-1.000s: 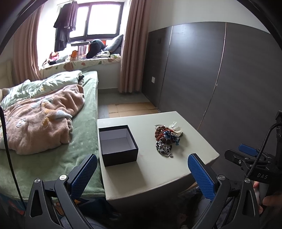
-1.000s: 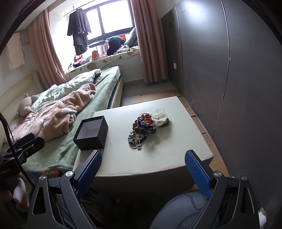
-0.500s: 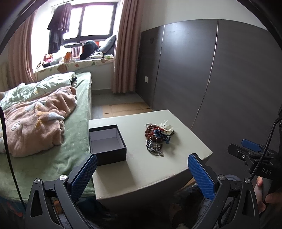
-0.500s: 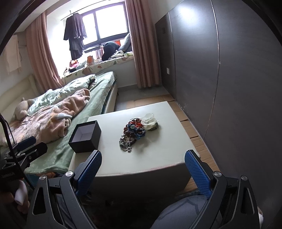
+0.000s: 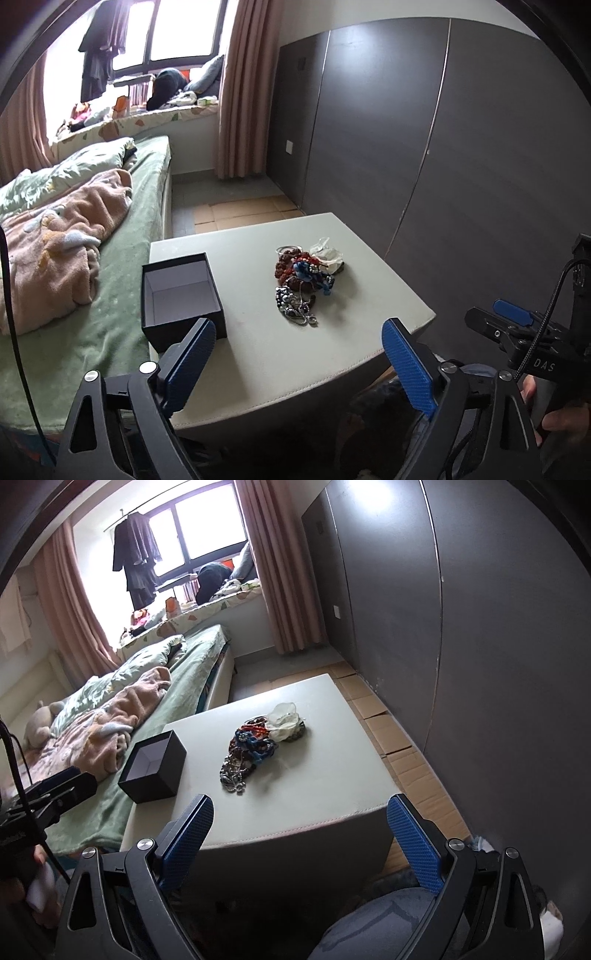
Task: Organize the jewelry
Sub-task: 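Move the left gripper to the jewelry pile and pinch a silver ring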
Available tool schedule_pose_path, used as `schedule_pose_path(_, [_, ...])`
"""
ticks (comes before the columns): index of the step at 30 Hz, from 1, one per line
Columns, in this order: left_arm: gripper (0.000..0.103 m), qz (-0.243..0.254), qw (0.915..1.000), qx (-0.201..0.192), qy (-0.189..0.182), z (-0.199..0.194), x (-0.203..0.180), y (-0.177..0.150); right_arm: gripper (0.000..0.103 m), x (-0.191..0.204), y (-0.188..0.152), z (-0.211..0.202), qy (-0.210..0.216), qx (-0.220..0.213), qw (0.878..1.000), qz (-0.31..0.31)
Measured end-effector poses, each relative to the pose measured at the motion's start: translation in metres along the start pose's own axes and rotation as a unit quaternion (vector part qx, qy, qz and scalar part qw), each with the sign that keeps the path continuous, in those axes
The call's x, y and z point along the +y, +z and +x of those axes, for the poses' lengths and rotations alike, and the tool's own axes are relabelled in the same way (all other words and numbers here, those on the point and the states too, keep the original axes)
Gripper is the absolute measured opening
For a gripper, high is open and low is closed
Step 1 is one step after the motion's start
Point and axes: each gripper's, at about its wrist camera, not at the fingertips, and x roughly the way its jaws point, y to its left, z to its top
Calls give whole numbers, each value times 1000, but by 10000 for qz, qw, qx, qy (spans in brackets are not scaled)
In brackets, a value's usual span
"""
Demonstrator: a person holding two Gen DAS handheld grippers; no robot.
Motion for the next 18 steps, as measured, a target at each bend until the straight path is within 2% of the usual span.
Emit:
schedule_pose_path(7, [71, -34, 9986, 463, -243, 36, -6, 2, 96, -19, -2, 27, 25, 291, 9992, 283])
schedule_pose_path(9, [61, -37, 9978, 606, -277, 49, -7, 2, 95, -23, -4, 33, 97, 351, 9989, 303])
schedule_pose_path(12, [58, -48, 9962, 771, -397, 66, -11, 3, 95, -28, -6, 42, 134, 428, 9985, 312])
schedule_pose_path(13, [57, -48, 9956, 835, -414, 73, -12, 2, 94, -31, -7, 45, 134, 465, 9983, 339])
schedule_pose_path(15, [46, -86, 9939, 981, -491, 86, -13, 2, 84, -35, -7, 53, 119, 561, 9975, 405])
schedule_pose_path(18, [38, -197, 9910, 1200, -557, 107, -13, 0, 79, -42, -8, 65, 72, 672, 9967, 450])
